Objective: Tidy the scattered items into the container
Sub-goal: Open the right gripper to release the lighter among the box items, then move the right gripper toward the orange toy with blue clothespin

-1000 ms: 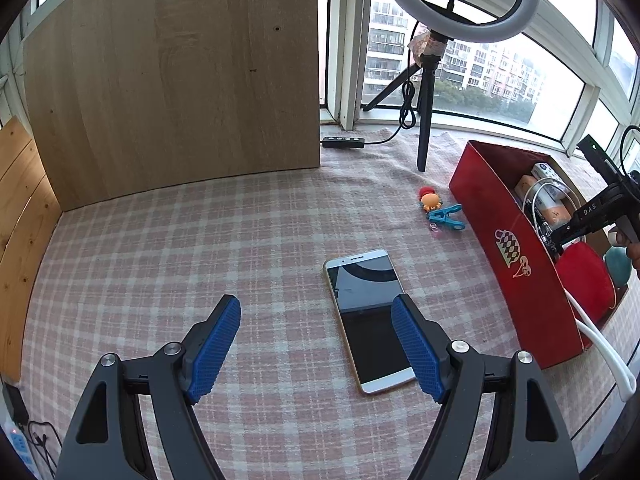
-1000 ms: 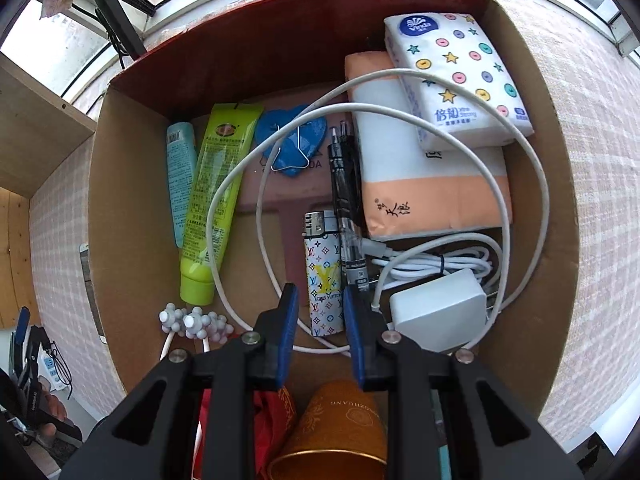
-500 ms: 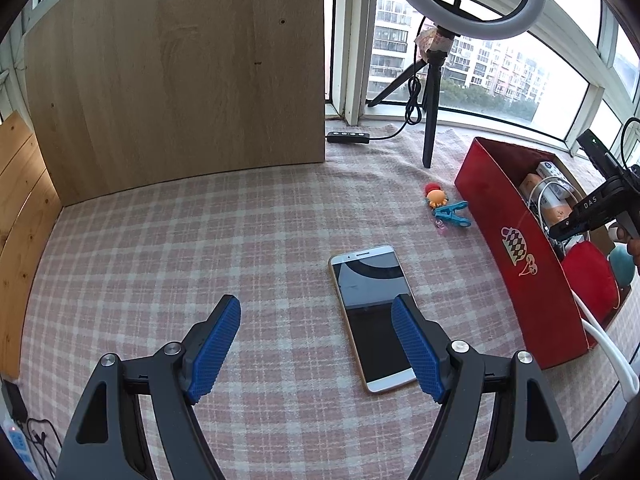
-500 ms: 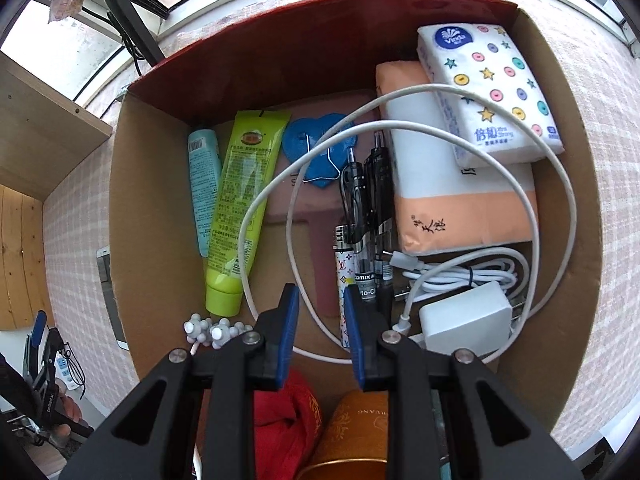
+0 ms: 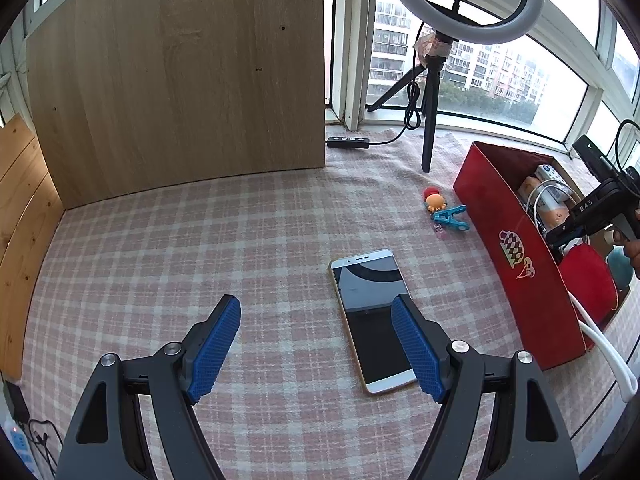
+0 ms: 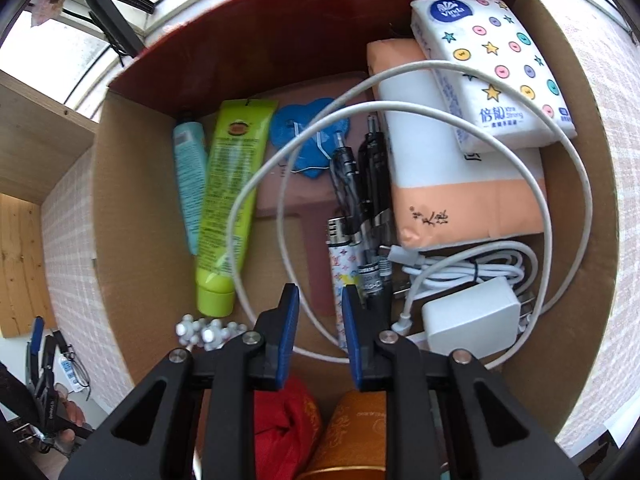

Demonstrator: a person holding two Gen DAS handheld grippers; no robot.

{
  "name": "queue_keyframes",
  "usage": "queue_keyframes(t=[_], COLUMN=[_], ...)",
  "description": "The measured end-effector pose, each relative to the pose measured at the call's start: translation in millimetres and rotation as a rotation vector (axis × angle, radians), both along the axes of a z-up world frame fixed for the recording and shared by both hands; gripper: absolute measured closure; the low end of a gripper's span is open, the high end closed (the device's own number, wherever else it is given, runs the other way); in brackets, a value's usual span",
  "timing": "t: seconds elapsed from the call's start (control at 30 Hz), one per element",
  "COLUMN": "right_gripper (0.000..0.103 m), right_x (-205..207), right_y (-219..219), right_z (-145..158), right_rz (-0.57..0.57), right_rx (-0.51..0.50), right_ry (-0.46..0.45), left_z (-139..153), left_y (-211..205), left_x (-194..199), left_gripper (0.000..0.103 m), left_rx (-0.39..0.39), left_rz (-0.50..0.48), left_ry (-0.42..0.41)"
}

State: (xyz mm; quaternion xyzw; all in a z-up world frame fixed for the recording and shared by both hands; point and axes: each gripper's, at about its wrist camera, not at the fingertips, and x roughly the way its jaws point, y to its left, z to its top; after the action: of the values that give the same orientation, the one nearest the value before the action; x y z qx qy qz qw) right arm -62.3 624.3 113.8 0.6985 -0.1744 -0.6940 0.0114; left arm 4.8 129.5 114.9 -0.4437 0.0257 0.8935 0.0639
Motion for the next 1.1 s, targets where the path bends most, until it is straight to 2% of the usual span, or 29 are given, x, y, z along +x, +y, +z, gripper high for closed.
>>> queue_keyframes(t=[0.23, 0.3, 0.37, 0.43, 0.47, 0.53, 0.67, 0.83, 1.1], right_gripper=[0.082, 0.08, 0.08, 0.08, 0.08, 0.08, 0.08, 0.08, 0.08], right_x=[31, 52, 59, 74, 84, 101, 137, 166, 143], right_y=[17, 6, -34, -44, -63, -73, -72, -101, -204], right_z=[58, 77, 62, 70, 59, 61, 89, 120, 124], right_rz=[-0.054, -0.087, -0.128, -0.158, -0.172, -0.195, -0.209, -0.141, -0.087], right_rx=[-0.029, -0.038, -0.047, -0.039, -0.037, -0.031, -0.047, -0.021, -0.114], right_ry=[0.179, 0.25, 0.333, 0.421, 0.469, 0.551, 0.654, 0.72, 0.72], left_z=[6, 9, 11, 13, 15, 19, 31, 51, 88], left_y=[0, 0, 1, 1, 0, -1, -3, -10, -51], left_x=[6, 9, 13, 17, 20, 25, 35, 48, 67], left_gripper=[0.027, 0.027, 0.027, 0.027, 0.027, 0.027, 0.027, 0.027, 0.027], left_rx=[0.002, 0.003, -0.014, -0.027, -0.028, -0.029, -0.025, -0.034, -0.062], left_rz=[-0.001, -0.005, -0.006, -0.011, -0.013, -0.016, -0.026, -0.051, -0.055], left_ry=[0.017, 0.027, 0.035, 0.04, 0.043, 0.05, 0.073, 0.113, 0.193])
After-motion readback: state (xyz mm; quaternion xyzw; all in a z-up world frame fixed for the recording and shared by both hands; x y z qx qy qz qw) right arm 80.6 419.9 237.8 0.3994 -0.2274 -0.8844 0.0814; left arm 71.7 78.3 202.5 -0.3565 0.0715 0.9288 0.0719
